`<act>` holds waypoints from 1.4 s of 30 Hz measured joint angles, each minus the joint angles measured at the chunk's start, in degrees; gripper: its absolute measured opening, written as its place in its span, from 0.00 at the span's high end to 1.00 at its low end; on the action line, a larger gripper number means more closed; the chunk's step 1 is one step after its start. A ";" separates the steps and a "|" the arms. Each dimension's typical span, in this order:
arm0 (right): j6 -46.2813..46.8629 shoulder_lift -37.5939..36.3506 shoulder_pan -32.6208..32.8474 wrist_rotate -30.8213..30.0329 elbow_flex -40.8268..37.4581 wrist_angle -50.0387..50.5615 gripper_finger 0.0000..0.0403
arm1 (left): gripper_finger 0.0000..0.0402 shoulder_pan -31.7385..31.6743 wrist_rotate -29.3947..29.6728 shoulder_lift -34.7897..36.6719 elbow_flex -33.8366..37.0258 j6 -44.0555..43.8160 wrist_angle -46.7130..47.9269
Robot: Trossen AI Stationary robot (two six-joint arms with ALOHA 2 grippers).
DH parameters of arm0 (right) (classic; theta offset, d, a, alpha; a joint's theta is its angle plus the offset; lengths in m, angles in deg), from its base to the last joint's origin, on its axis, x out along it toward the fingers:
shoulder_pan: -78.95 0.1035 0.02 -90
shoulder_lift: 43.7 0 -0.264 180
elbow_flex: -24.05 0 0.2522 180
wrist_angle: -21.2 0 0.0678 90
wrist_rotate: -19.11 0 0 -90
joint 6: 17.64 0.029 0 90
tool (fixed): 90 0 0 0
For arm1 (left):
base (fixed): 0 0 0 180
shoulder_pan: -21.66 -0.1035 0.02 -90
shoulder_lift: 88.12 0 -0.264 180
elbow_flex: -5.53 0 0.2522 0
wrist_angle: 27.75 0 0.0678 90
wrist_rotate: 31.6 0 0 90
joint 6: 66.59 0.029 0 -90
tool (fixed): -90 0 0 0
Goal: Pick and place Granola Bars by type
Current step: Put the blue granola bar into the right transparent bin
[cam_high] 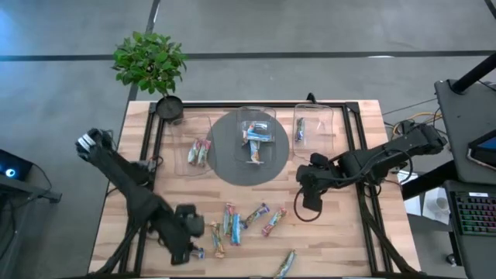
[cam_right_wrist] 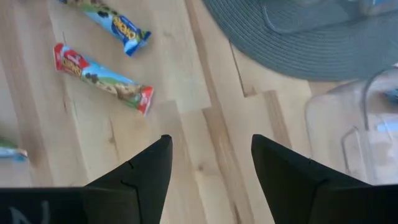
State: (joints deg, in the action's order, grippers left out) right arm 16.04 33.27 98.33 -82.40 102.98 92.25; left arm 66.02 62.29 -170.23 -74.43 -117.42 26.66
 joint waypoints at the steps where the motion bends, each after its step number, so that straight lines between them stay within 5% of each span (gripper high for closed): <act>1: 0.00 0.00 -0.02 -0.23 -0.51 -1.08 0.48 | 0.58 1.45 0.08 -2.01 0.00 -0.69 0.11; 9: -0.62 0.00 -0.03 -0.43 -2.86 -4.75 0.48 | 0.58 5.32 -8.35 -12.05 0.00 -13.15 0.32; 19: -0.66 0.00 -0.07 -0.61 -2.75 -5.69 0.48 | 0.58 10.24 0.76 -13.77 0.00 -11.68 1.03; 32: 0.07 0.00 -0.07 -0.61 -3.06 -5.78 0.48 | 0.58 10.19 2.60 -17.35 0.00 -11.12 4.03; 42: 0.19 0.00 -0.07 -0.63 -3.08 -5.78 0.48 | 0.58 13.69 -1.26 -17.77 0.00 -13.78 7.74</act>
State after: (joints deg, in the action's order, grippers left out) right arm 16.23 33.27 98.26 -83.03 99.90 86.47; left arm 79.71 61.02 -188.00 -74.43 -131.20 34.40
